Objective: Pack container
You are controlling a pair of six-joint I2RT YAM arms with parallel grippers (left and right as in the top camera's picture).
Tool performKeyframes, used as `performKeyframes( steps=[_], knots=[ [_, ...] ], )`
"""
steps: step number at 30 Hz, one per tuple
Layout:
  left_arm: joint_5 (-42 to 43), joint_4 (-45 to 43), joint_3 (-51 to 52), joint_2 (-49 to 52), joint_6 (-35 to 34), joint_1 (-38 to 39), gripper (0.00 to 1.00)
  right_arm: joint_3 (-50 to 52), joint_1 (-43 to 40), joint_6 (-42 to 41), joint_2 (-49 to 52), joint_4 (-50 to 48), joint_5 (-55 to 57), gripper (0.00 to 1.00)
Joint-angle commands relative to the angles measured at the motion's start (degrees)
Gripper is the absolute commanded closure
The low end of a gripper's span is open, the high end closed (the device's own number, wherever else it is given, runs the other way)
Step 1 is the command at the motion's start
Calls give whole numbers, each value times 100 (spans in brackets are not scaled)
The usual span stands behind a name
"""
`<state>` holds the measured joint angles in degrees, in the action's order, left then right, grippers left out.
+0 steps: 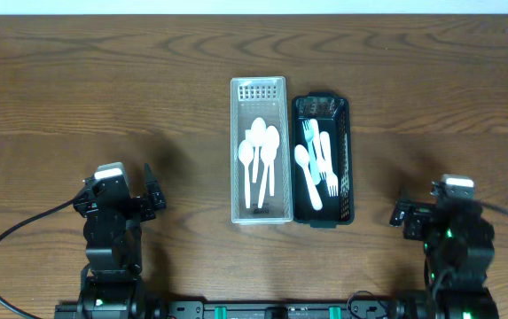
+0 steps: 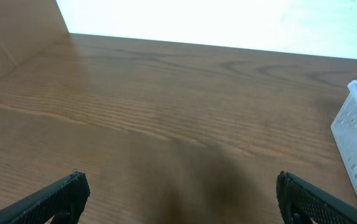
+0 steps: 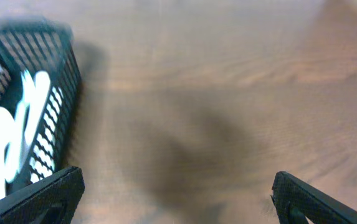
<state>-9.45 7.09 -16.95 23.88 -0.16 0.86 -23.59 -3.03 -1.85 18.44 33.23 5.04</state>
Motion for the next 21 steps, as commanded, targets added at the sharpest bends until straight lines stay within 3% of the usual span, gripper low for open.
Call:
performKeyframes(
  steps=[1,9,12,19,21],
  knots=[
    [-63,-7,-42,-39,-7,13,2,11,133,66,-741,2,55,1],
    [-66,-7,-42,-39,-7,13,2,105,472,0,-1799,299,-83,1],
    [-66,-7,-42,-39,-7,13,2,487,597,26,-1797,-455,-98,1],
    [-66,-7,-42,-39,-7,13,2,2055,890,26,-1812,-3491,-94,1],
    [-66,-7,-42,-39,-7,13,2,2339,942,66,-1814,-3939,-66,1]
  ],
)
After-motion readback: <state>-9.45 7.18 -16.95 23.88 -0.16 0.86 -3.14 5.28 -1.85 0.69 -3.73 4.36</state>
